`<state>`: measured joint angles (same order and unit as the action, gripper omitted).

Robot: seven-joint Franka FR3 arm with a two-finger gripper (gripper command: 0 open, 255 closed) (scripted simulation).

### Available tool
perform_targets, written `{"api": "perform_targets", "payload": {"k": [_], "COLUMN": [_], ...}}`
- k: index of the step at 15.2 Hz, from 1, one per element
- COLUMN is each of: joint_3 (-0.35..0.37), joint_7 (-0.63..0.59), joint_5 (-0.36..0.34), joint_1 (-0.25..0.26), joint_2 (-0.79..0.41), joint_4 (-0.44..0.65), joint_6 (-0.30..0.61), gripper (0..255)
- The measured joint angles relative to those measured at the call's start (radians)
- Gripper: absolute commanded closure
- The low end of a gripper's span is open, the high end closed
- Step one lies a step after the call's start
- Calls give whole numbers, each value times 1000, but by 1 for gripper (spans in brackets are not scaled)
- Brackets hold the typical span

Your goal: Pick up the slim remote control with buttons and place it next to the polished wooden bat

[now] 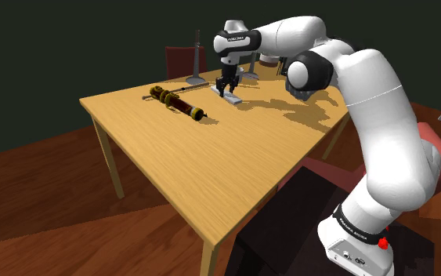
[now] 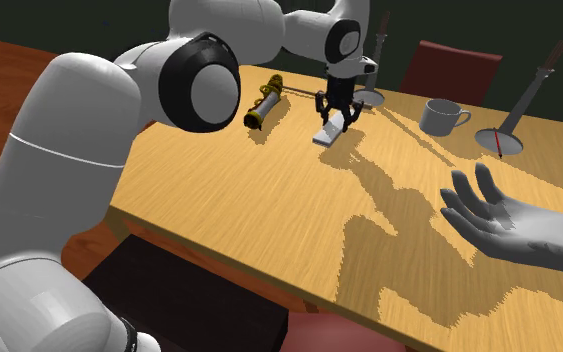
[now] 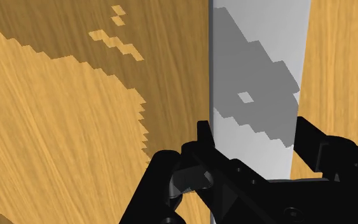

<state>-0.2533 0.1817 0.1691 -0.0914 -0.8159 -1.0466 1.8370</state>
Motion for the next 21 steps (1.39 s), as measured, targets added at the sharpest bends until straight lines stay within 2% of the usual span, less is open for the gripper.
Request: {"api": "perform_targets", "payload": {"k": [9,10,16,21], "joint_3": [1,1,1,-1], "joint_7": [1,1,1,-5], "joint_5": [2,2,2,-2], "joint_1": [3,3,3,-6], "joint_2": [-7,-7,-7,1], "joint_4": [-29,-29,-29,71], "joint_6": [37,36,37,-68], "gripper": [255,0,0,0]}}
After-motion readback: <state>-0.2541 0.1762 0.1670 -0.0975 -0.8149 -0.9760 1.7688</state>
